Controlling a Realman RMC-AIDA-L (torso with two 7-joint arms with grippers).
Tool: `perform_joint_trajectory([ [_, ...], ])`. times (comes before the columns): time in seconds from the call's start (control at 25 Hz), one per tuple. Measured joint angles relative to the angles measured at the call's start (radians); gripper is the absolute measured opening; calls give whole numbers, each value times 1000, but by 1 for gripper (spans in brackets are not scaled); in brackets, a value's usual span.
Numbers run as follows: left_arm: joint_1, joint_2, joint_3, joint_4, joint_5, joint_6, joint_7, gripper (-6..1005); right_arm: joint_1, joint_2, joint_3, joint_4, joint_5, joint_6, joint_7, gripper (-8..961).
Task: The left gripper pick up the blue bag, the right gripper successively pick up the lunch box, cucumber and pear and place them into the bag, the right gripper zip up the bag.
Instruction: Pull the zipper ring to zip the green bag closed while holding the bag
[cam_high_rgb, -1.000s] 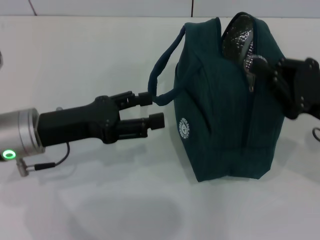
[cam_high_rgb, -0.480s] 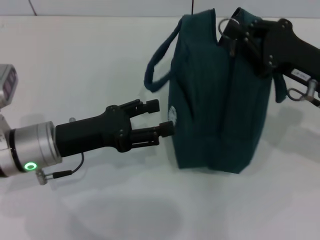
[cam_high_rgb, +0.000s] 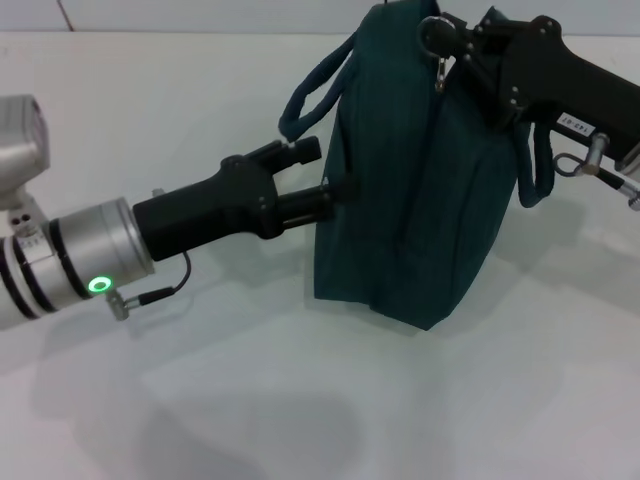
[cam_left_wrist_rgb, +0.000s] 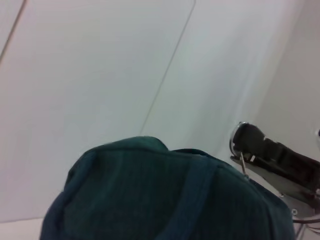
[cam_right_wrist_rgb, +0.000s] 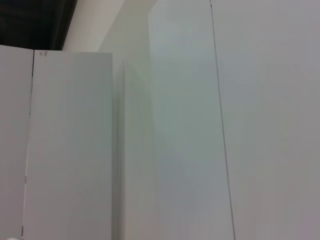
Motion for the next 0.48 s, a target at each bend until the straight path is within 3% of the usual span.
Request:
perform_joint_trajectory([
  [0.48, -81, 0, 4, -47, -5, -25, -24, 843, 8, -1, 6, 1, 0, 17, -1, 22],
])
